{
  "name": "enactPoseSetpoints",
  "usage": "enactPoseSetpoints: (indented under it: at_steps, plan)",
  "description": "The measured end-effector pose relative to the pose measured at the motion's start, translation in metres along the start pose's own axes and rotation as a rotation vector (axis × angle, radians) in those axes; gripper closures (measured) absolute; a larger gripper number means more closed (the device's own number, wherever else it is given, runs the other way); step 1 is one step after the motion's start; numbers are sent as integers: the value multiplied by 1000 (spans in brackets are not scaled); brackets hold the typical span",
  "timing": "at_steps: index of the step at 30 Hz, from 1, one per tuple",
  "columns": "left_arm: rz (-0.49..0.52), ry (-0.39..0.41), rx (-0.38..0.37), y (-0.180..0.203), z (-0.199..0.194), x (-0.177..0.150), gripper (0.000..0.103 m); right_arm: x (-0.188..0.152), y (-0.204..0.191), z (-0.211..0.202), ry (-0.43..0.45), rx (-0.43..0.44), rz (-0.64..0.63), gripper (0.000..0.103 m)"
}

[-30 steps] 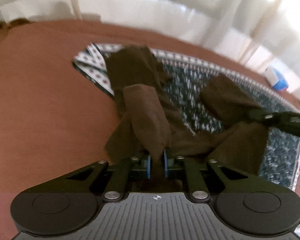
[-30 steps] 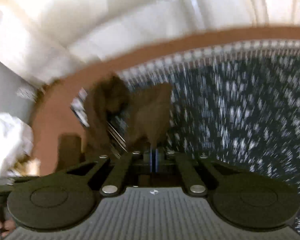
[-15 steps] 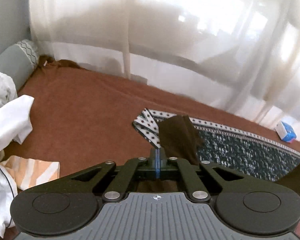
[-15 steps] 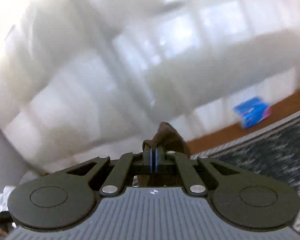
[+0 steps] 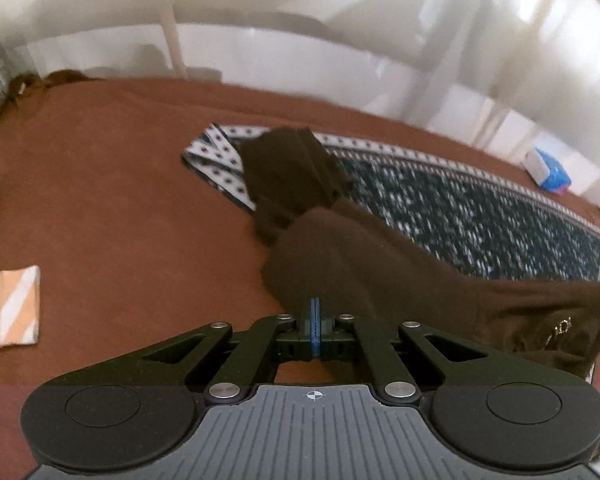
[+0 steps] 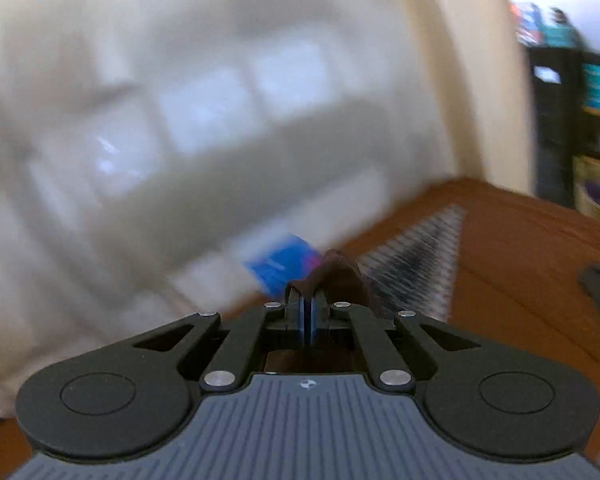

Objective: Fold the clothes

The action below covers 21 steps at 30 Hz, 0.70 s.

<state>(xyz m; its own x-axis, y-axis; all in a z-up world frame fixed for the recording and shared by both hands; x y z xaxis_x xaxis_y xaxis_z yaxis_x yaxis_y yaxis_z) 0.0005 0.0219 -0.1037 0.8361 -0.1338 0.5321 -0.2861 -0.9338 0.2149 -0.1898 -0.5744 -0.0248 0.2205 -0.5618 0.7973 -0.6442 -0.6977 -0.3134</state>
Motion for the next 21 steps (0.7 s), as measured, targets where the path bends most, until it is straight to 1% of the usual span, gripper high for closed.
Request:
enactPoseSetpoints:
  at_steps: [2, 3, 5, 7, 8, 9, 10, 11, 12, 13, 14, 15, 16, 17, 18, 19, 20, 21]
  plan:
    - [14, -21, 2, 6, 5, -2, 103, -16, 27, 26, -60, -85, 14, 100]
    - [23, -31, 6, 10, 8, -4, 103, -27, 41, 40, -95, -115, 35, 100]
    - [36, -47, 16, 16, 12, -5, 103, -54, 64, 59, -165, -164, 68, 100]
    - [46, -60, 28, 21, 17, -6, 103, -83, 77, 75, -245, -201, 84, 100]
    - [51, -66, 34, 23, 19, -6, 98, -94, 80, 78, -277, -208, 87, 100]
    - [50, -74, 43, 25, 22, -6, 81, -105, 84, 82, -309, -213, 88, 100]
    - [47, -83, 54, 25, 26, -5, 76, -114, 89, 86, -338, -216, 87, 99]
    - [45, -90, 66, 26, 29, -6, 73, -119, 92, 91, -362, -216, 83, 97]
    - [43, -97, 79, 26, 32, -8, 66, -123, 93, 94, -388, -221, 78, 95]
    - [34, -103, 95, 26, 35, -10, 55, -126, 91, 98, -418, -230, 71, 94]
    - [25, -108, 110, 26, 38, -11, 50, -126, 90, 100, -434, -251, 58, 83]
    - [14, -110, 123, 26, 39, -14, 43, -123, 89, 100, -436, -284, 40, 74]
    - [3, -111, 136, 25, 41, -16, 37, -119, 85, 97, -417, -314, 9, 55]
    - [-12, -117, 151, 25, 44, -19, 34, -112, 80, 89, -376, -341, -35, 43]
    - [-27, -124, 165, 24, 47, -22, 29, -106, 74, 82, -333, -368, -78, 42]
    - [-45, -133, 167, 24, 49, -26, 27, -99, 67, 75, -290, -369, -115, 41]
    - [-66, -143, 159, 24, 53, -30, 27, -94, 58, 67, -248, -335, -141, 38]
    - [-83, -153, 149, 24, 55, -33, 26, -91, 44, 64, -233, -269, -163, 36]
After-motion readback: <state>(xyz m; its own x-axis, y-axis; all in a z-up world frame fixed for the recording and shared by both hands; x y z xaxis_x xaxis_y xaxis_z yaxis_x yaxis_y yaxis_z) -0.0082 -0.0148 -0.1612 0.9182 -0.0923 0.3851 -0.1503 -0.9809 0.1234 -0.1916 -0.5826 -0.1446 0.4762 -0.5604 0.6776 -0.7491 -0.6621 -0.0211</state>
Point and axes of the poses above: each gripper's, at about its wrist camera, not at the fingertips, and z roughly the way its jaws point, y to its right, x to its top, the point moved 3 cm from there along z, roughly the way its jaws point, and after that the axes turned 1 degree about y, right-handed, at the moved point
